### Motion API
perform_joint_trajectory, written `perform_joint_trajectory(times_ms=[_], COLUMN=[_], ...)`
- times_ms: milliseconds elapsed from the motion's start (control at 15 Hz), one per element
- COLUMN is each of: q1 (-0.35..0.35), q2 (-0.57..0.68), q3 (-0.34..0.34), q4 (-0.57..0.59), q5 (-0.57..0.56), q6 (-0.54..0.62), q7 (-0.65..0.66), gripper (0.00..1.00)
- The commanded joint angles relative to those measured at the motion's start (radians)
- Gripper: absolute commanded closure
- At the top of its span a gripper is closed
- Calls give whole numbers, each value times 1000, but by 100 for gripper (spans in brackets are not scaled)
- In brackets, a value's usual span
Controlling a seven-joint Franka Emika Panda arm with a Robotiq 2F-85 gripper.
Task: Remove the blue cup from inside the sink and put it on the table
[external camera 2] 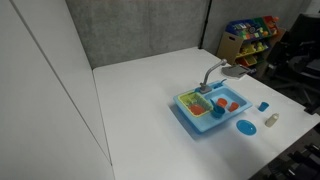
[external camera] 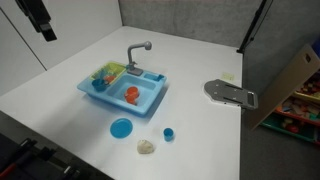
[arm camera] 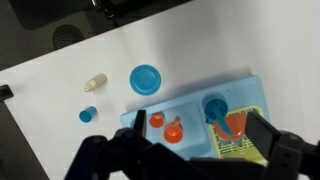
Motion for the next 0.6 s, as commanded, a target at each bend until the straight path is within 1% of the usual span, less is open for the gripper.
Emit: perform_joint_trajectory(times_ms=[0,200,400,467,533], q1=[-40,-56,-68,-77,-79], q2=[-127,-201,-256,-225,-240], q3=[10,8,6,24,23], q4=[3,16,14,6,6], q5=[18,22,34,23,27], q6=[-78,-144,-188,-151,-162], q7=[-58,-90,-103,-78,-83], gripper=[0,0,0,0,0])
